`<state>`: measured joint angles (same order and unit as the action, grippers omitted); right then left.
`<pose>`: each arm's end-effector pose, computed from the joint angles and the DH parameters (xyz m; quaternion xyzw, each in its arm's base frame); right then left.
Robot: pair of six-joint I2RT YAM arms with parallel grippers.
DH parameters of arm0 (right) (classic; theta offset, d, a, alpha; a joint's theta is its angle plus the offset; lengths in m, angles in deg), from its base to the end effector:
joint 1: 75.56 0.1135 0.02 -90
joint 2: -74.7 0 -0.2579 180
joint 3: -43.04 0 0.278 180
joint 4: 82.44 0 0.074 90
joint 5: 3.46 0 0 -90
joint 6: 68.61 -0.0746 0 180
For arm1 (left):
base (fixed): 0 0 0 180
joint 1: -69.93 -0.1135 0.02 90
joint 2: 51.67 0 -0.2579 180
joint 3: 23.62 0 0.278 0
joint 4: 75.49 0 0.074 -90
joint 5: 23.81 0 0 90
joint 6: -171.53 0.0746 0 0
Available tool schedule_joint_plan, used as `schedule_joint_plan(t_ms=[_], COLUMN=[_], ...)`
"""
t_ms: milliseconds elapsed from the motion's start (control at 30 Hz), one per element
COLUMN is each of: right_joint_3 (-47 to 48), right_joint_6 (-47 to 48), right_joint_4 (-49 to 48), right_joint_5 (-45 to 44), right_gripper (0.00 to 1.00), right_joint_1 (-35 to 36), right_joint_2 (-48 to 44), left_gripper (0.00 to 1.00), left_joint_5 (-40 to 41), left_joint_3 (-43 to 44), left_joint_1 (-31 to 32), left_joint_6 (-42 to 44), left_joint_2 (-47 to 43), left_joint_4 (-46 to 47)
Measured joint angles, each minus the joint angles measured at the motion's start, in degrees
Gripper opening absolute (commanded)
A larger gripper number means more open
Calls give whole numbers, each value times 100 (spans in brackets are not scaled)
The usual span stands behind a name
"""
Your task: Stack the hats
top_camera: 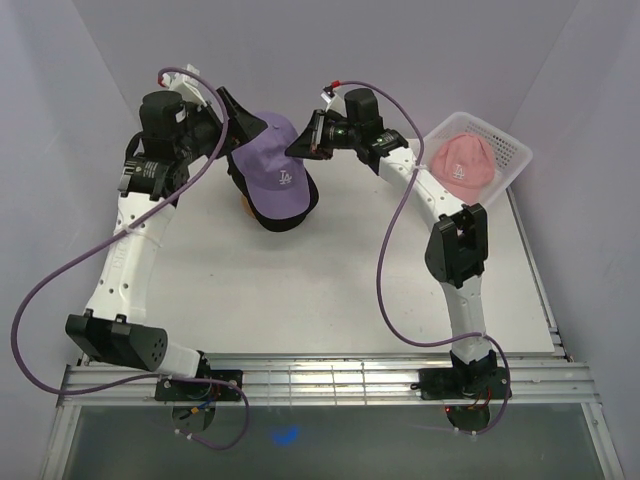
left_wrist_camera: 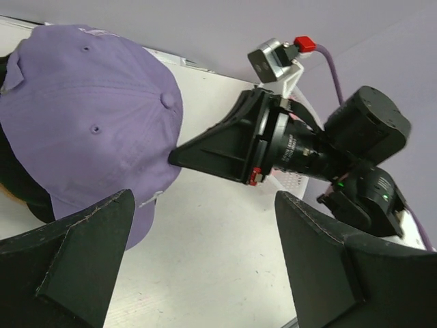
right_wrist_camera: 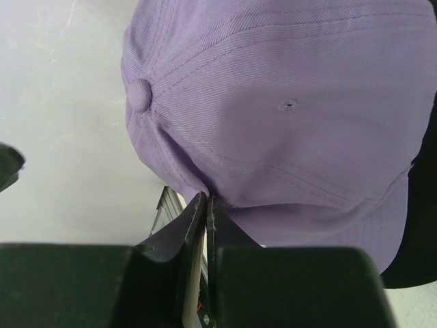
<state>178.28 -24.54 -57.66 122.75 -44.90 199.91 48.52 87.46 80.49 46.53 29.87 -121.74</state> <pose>0.4698 0.3297 0.3385 -0.0880 0.7713 0.5528 0.3029 0.3526 -0.0888 0.4639 -0.0782 0.7943 -0.3420 0.4961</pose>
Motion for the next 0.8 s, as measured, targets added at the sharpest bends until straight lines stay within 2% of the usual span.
schedule_joint_plan(t_ms=[300, 600, 800], right_joint_3=[345, 348, 341], right_joint_6=[140, 138, 129], right_joint_4=[326, 439, 442], right_joint_5=[-2, -114, -203], right_gripper=[10, 22, 36], right_joint_1=[168, 197, 195], right_joint_2=[166, 236, 238], left_gripper=[94, 93, 93], left_joint_5=[955, 1851, 2159], left_joint_3=[273, 719, 848], left_joint_1=[-28, -33, -33], left_joint_6=[483, 994, 1204], left_joint_2=[892, 1882, 2190], left_joint_4=[-2, -13, -17])
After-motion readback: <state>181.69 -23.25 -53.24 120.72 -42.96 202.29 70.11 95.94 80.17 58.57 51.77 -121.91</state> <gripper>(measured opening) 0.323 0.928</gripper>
